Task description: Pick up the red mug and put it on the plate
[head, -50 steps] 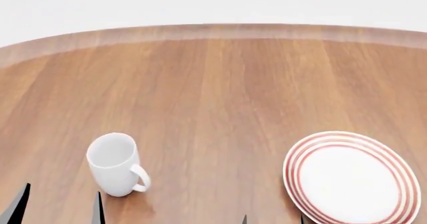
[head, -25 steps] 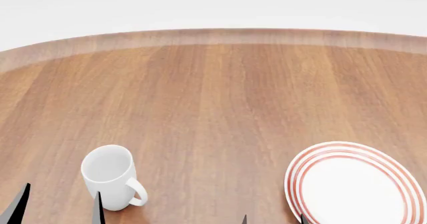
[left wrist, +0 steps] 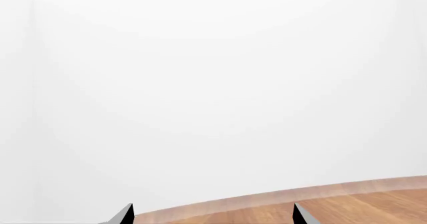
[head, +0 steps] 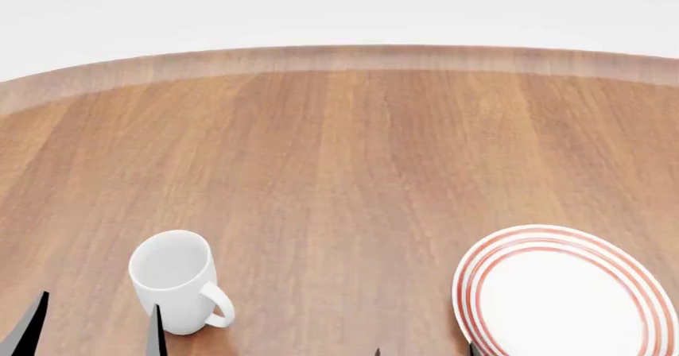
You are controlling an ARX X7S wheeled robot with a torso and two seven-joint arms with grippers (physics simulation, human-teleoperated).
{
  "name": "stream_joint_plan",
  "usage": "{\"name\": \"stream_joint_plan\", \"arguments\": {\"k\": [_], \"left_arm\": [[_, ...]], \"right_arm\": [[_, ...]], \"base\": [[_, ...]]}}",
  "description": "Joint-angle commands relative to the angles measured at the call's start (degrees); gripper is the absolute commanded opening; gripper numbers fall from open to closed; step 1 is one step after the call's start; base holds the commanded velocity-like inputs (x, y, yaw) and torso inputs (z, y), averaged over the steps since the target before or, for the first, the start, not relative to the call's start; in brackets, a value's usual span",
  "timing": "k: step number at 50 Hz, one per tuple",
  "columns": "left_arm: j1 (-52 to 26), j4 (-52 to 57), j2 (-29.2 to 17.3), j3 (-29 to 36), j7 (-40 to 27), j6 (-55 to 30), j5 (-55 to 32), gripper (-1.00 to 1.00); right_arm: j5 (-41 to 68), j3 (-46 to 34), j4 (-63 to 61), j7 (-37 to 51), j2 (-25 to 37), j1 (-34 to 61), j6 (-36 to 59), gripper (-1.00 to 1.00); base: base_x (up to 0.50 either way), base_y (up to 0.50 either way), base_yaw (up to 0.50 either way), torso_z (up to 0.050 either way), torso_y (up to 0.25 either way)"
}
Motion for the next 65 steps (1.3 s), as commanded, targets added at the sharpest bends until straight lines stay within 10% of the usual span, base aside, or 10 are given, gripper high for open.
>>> {"name": "stream_joint_plan", "arguments": {"k": [1, 28, 65], "left_arm": [[-0.09, -0.03, -0.18, 0.37, 0.21, 0.07, -0.47, 1.00], [-0.20, 0.16, -0.60, 1.10, 0.47, -0.31, -1.28, 1.00], [-0.40, -0.02, -0.89, 1.59, -0.20, 0.05, -1.09, 1.00]], "right_arm": [[0.39, -0.40, -17.44, 1.52, 5.22, -5.94, 7.32, 1.00], [-8.36, 0.69, -21.45, 3.10, 16.43, -35.97, -23.33, 1.00], [-11.06, -3.80, 1.25, 5.19, 12.71, -34.86, -41.20, 1.00]], "base": [[0.00, 0.00, 0.00, 0.000, 0.000], [0.00, 0.00, 0.00, 0.000, 0.000], [0.00, 0.00, 0.00, 0.000, 0.000]]}}
